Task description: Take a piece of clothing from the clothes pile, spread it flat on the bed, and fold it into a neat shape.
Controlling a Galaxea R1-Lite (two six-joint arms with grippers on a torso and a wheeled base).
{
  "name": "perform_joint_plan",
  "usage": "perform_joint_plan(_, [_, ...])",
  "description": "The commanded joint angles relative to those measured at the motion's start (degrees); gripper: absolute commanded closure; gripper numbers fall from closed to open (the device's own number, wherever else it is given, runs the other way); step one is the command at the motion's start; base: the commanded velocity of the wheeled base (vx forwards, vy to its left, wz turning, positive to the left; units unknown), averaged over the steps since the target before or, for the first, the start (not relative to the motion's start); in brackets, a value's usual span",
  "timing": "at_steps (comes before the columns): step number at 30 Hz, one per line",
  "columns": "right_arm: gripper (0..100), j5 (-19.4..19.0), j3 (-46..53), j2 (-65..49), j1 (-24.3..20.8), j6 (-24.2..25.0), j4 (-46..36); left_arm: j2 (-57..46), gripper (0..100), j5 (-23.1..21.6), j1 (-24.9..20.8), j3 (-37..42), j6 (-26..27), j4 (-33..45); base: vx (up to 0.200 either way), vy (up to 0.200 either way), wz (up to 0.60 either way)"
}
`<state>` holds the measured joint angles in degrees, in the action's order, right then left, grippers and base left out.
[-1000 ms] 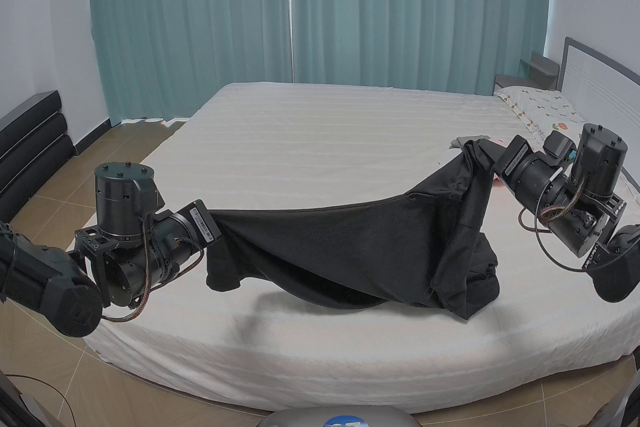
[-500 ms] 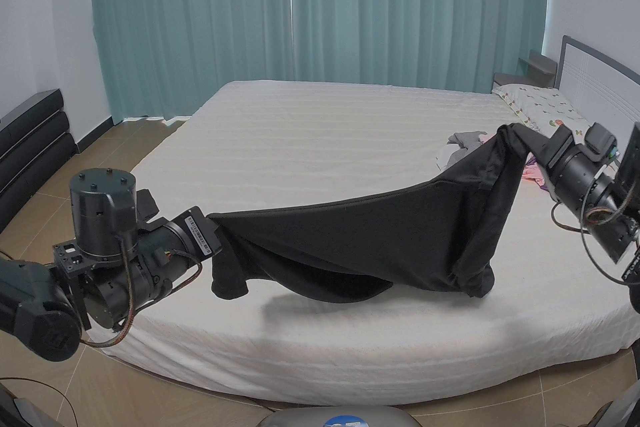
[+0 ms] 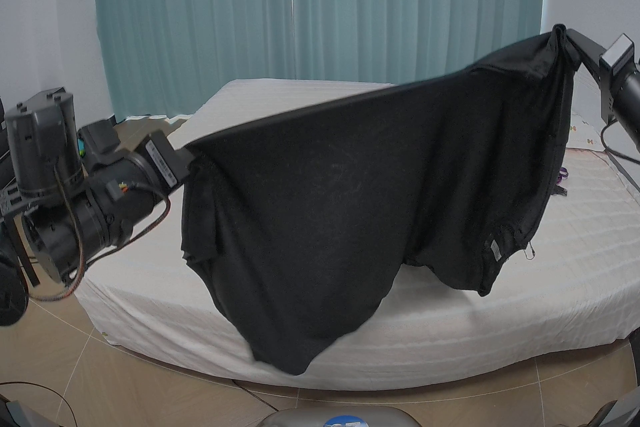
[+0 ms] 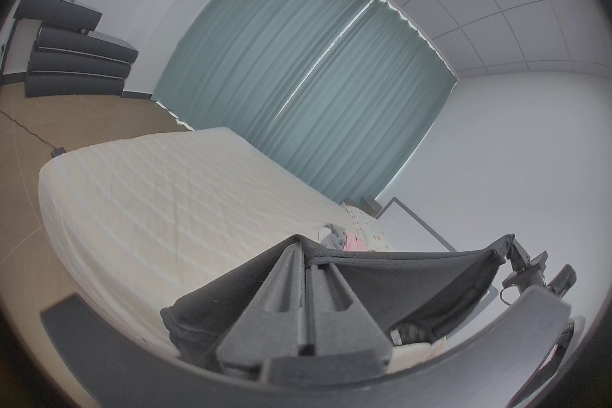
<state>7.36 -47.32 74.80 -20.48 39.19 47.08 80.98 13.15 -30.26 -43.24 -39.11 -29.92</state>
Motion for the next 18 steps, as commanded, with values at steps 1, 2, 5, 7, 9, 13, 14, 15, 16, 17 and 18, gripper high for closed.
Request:
perform_joint_plan(1, [100,0.37,-9.81,11.33,4.84,-0.17,-2.08,10.25,100,-0.15,5.82,-13.1,0.08,5.66,0.0,0.0,0.0])
perform_joint_plan(2, [100,0.46,-10.42,12.74,5.1,-0.17,-2.08,11.74,100,-0.23,6.09,-14.94,0.0,6.8,0.0,0.0,0.0])
perform_joint_plan(5, [100,0.46,-12.18,17.31,5.89,-0.17,-1.99,16.49,100,-0.5,6.35,-20.22,-0.27,9.17,0.133,0.0,0.0])
perform_joint_plan(7, [100,0.37,-12.88,19.42,6.59,-0.17,-1.9,18.77,100,-0.5,6.44,-22.06,-0.18,9.26,0.2,0.0,0.0])
perform_joint_plan(9, [100,0.37,-13.23,21.44,6.86,-0.17,-1.38,20.62,100,-0.59,6.97,-23.82,0.0,9.26,0.2,0.0,0.0])
perform_joint_plan(13, [100,0.28,-14.46,25.75,6.95,-0.26,-1.11,25.19,100,-2.34,8.11,-27.6,-0.09,9.26,0.2,0.0,0.0])
perform_joint_plan(14, [100,0.28,-14.73,26.45,6.95,-0.26,-1.11,25.98,100,-2.69,8.37,-28.13,-0.09,9.26,0.2,0.0,0.0])
perform_joint_plan(15, [100,0.2,-14.99,26.98,7.03,-0.26,-1.11,26.51,100,-2.87,8.46,-28.48,-0.09,9.26,0.2,0.0,0.0])
perform_joint_plan(16, [100,0.28,-15.96,28.56,7.03,-0.26,-1.11,28.09,100,-3.05,8.81,-29.62,-0.18,9.17,0.2,0.0,0.0])
perform_joint_plan(17, [100,0.28,-16.13,28.82,7.03,-0.26,-1.11,28.44,100,-3.05,8.9,-29.88,-0.18,9.17,0.2,0.0,0.0])
perform_joint_plan(18, [100,0.37,-17.01,30.23,7.03,-0.26,-1.03,29.85,100,-3.05,9.25,-31.12,-0.09,9.17,0.2,0.0,0.0])
